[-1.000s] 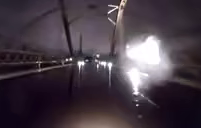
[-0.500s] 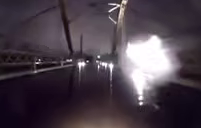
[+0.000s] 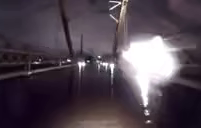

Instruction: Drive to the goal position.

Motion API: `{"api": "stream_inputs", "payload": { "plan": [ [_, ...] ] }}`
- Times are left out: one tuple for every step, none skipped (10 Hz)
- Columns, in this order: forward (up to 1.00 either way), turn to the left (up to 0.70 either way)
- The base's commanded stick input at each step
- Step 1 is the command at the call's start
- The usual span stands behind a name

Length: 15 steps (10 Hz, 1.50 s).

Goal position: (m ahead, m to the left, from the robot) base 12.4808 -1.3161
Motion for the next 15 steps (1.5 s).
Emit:
{"api": "stream_inputs", "payload": {
  "plan": [
    [1.00,0.00],
    [1.00,0.00],
    [1.00,0.00],
    [1.00,0.00],
    [1.00,0.00],
    [1.00,0.00],
    [1.00,0.00],
    [1.00,0.00],
    [1.00,0.00],
    [1.00,0.00],
    [1.00,0.00],
    [1.00,0.00],
    [1.00,0.00],
    [1.00,0.00],
    [1.00,0.00]
  ]
}}
